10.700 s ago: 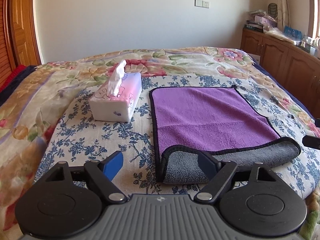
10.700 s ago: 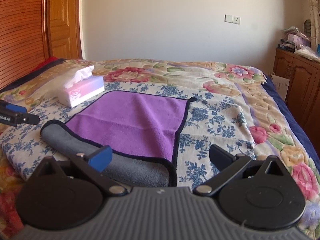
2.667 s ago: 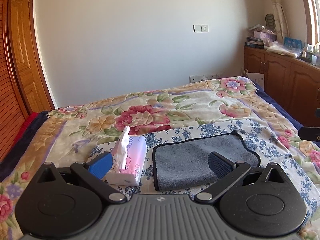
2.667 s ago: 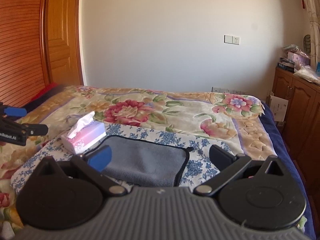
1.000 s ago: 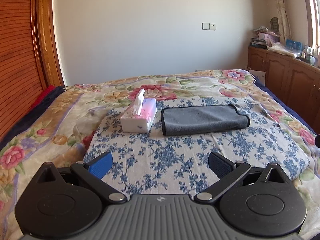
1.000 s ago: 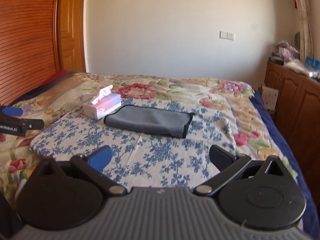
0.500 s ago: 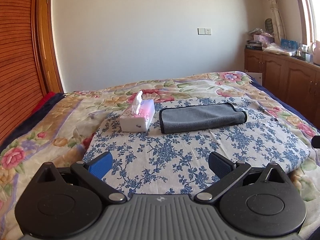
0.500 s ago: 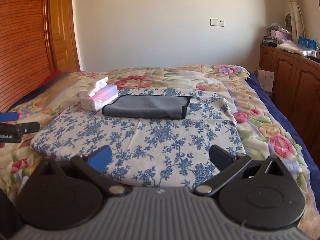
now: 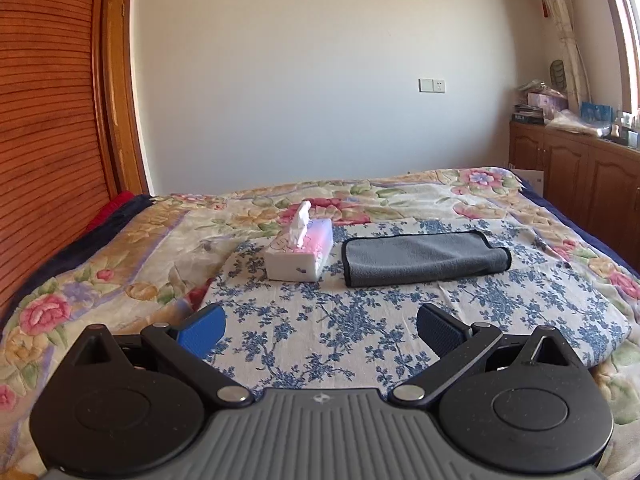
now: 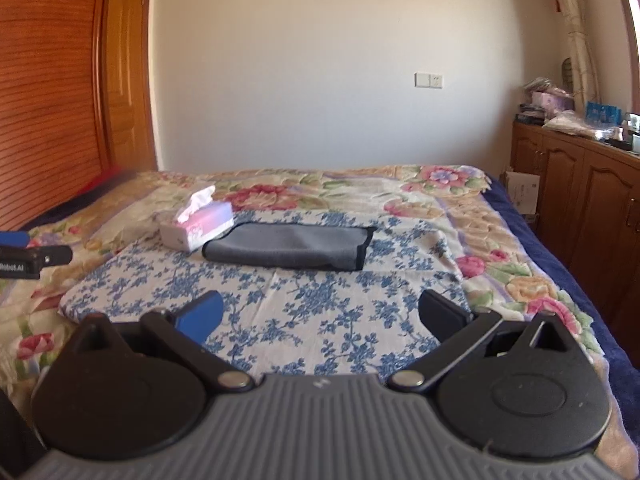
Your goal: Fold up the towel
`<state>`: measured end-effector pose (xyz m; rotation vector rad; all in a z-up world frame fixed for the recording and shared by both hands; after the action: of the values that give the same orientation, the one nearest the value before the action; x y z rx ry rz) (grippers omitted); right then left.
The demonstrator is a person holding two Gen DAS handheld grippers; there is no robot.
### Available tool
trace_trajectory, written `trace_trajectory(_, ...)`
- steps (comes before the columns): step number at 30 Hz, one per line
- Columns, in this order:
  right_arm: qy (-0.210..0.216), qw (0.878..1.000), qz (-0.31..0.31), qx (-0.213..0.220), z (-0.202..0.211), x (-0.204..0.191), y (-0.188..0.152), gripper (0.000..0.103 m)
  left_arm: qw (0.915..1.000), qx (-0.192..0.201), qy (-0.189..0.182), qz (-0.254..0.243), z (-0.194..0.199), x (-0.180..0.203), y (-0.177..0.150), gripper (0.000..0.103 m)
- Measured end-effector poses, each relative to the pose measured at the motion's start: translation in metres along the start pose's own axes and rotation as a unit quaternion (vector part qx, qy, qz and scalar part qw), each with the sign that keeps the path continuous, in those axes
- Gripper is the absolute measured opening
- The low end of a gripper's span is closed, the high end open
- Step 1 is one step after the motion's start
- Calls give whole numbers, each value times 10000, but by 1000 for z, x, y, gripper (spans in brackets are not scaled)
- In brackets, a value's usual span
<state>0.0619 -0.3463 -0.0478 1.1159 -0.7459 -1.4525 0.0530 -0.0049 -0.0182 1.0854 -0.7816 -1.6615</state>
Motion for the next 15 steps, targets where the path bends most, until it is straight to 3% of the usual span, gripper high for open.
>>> trace_trajectory(15, -45, 9995, -76, 291, 5, 4, 3, 103, 9995, 285, 131, 65, 9, -8, 4, 103)
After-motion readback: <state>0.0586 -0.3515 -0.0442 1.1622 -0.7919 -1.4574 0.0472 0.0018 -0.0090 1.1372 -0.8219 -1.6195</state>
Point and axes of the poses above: each gripper's, at about its wrist camera, not at the fingertips, and z roughly against the way its jaws point, x to its right, y to its top, the point moved 3 cm from there along -z, roughly the way its jaws point, and after that the axes turned 13 degrees about -z, right-handed, at the moved point
